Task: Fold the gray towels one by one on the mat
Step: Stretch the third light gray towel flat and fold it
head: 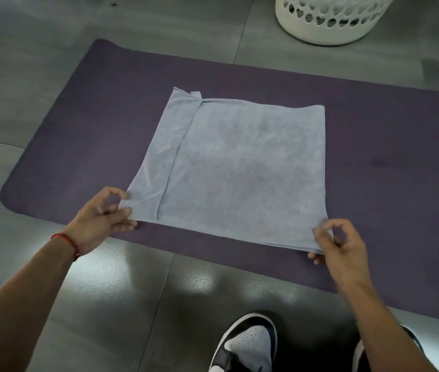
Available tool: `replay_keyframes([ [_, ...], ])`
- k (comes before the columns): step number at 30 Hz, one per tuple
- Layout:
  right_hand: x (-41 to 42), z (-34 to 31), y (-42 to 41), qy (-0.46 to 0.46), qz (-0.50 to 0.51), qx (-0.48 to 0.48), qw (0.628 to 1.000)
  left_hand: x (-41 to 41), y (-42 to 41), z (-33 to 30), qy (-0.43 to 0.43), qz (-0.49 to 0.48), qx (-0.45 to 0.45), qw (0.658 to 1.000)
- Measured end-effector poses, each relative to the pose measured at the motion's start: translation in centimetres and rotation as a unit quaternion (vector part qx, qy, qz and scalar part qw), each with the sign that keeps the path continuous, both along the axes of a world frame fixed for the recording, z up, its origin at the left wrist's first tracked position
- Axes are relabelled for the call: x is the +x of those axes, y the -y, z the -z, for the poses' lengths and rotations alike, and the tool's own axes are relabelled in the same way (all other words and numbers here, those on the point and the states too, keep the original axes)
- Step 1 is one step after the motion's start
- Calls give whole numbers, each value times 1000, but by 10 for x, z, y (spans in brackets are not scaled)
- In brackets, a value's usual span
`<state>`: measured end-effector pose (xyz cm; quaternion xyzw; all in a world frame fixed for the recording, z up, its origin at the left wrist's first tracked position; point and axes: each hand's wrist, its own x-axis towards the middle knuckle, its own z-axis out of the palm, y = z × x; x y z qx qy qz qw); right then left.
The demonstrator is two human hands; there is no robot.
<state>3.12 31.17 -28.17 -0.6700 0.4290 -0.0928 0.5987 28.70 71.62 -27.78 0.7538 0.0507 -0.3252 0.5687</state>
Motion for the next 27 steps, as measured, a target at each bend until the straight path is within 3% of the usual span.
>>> replay_keyframes([
  [4,24,-11,34,59,-3,141,988,24,2,-28,9,90,-2,996],
  [7,44,-15,60,65,-69,216,972,51,19,-49,70,164,75,981],
  [10,74,-19,74,26,-107,124,986,82,44,-58,145,144,106,973],
  [15,124,-24,103,-21,-20,-123,992,154,89,-43,173,57,97,979],
  [20,178,-16,140,-22,-26,-202,979,217,144,-23,169,-6,114,979],
  [27,248,36,177,-86,-26,-305,948,272,206,23,245,-38,231,941],
])
